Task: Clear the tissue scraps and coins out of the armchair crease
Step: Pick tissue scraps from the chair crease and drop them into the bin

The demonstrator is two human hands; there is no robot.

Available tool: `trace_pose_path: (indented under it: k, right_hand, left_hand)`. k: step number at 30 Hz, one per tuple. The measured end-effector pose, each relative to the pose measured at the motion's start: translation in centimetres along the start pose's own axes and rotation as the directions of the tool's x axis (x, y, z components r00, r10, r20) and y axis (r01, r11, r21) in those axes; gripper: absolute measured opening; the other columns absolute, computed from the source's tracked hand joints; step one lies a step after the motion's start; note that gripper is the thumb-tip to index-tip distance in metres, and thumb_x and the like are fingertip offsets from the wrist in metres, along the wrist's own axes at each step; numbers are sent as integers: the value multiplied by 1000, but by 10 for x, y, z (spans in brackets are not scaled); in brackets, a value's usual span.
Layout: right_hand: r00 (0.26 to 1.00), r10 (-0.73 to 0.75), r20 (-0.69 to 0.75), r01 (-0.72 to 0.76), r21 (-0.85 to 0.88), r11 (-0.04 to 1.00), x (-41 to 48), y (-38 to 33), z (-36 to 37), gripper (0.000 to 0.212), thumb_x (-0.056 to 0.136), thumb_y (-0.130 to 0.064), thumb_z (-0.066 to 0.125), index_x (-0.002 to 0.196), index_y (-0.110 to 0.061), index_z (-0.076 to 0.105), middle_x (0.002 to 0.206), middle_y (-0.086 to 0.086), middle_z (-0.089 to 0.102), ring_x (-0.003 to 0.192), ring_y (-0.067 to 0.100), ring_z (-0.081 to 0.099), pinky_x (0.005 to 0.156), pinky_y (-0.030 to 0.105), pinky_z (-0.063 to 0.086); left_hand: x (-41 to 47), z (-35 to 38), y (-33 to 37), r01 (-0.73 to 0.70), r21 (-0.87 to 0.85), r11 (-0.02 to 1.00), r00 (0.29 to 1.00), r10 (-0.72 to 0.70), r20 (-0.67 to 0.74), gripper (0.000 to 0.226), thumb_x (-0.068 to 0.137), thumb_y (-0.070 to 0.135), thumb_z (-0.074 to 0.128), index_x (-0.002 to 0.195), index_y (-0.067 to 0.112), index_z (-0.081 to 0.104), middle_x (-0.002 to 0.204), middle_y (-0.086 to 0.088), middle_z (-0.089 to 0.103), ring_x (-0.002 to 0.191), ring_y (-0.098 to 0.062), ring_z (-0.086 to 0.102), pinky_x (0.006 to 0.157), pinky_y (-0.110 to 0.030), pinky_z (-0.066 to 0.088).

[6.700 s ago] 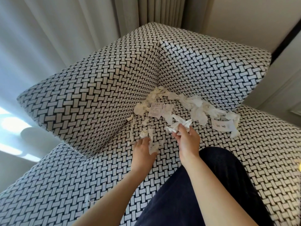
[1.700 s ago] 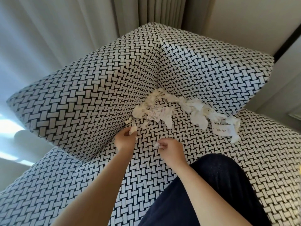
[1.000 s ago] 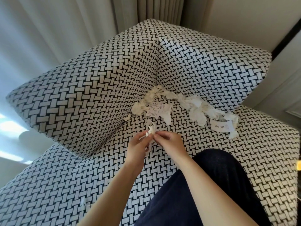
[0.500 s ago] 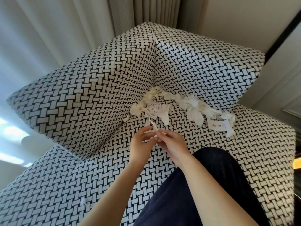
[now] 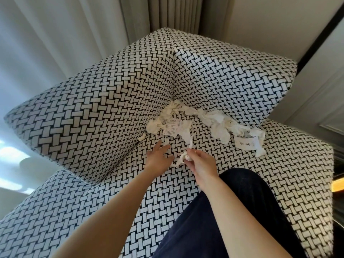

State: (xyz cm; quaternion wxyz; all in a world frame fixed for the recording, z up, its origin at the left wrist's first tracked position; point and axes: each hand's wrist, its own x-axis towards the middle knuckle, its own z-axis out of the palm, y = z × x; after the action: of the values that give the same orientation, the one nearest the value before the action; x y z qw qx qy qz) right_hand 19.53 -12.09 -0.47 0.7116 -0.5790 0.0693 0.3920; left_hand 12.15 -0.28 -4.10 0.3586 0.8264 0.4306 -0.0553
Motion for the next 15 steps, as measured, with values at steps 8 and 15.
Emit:
trace_pose_path:
  k: [8, 15]
  right_hand:
    - [1000, 6, -31, -5, 54, 999, -1, -2, 0, 9, 89, -6, 61, 90, 2, 64, 95, 16, 64, 90, 20, 65, 73, 24, 58]
    - [998, -37, -50, 44, 131, 990, -10, -25, -3, 6, 89, -7, 61, 86, -3, 63, 98, 15, 63, 91, 20, 63, 72, 24, 57]
  left_hand:
    - [12, -5, 8, 13, 160, 987, 998, -23, 64, 63, 93, 40, 48, 148, 16, 27, 157, 1, 18, 142, -27, 14, 112, -38, 16]
    - [-20, -25, 40, -71, -211, 975, 994, 88, 70, 37, 97, 25, 48, 131, 12, 55, 141, -6, 49, 120, -20, 52, 102, -27, 38]
